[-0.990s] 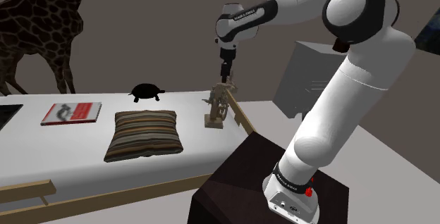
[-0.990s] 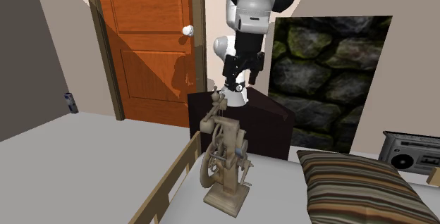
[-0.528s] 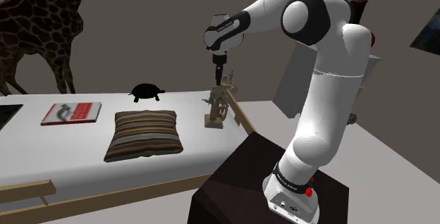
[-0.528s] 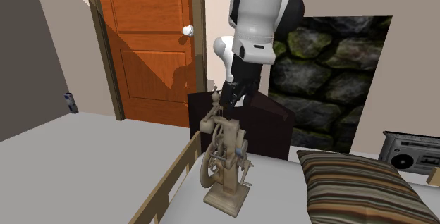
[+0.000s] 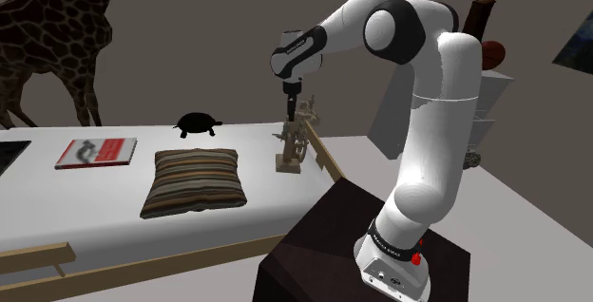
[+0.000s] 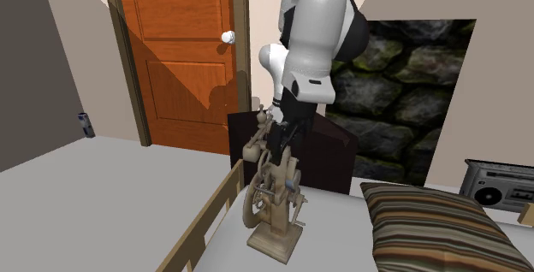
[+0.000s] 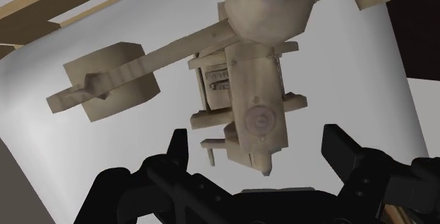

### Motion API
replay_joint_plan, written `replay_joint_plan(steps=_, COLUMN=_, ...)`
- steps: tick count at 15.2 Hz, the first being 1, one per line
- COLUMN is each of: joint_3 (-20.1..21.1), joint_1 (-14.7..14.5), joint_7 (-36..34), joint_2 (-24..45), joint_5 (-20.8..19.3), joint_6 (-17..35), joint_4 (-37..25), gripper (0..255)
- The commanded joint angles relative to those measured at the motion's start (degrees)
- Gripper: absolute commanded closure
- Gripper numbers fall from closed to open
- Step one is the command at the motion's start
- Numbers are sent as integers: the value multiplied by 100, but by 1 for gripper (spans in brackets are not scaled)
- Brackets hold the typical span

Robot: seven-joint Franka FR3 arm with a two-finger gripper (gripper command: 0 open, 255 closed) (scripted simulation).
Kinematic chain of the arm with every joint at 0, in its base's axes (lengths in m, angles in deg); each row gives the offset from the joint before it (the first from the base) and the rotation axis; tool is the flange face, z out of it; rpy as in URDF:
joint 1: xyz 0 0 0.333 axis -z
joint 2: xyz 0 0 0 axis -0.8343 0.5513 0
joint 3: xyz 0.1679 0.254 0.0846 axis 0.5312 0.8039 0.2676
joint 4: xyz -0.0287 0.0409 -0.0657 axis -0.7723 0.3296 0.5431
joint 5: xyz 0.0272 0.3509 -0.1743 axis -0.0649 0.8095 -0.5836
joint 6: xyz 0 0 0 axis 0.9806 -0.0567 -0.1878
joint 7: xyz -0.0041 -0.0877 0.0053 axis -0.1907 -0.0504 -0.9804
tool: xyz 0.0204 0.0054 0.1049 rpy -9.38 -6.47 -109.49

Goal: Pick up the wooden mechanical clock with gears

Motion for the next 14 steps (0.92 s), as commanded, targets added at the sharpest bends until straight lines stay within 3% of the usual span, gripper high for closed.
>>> replay_joint_plan(steps=1, joint_3=5, joint_1=9, joint_7=5, joint_2=51, joint_5=13, joint_6=101, joint_4=50, gripper=0)
replay_joint_plan(steps=2, joint_3=5, joint_1=10, joint_7=5, joint_2=51, joint_5=14, joint_6=101, joint_4=49, gripper=0)
replay_joint_plan(steps=3, joint_3=5, joint_1=15, joint_7=13, joint_2=65, joint_5=18, joint_6=96, joint_4=31, gripper=255)
replay_joint_plan(steps=14, joint_3=-6, joint_1=-2, joint_7=3, joint_2=-37, joint_5=-11, joint_6=-29, joint_4=4, gripper=255)
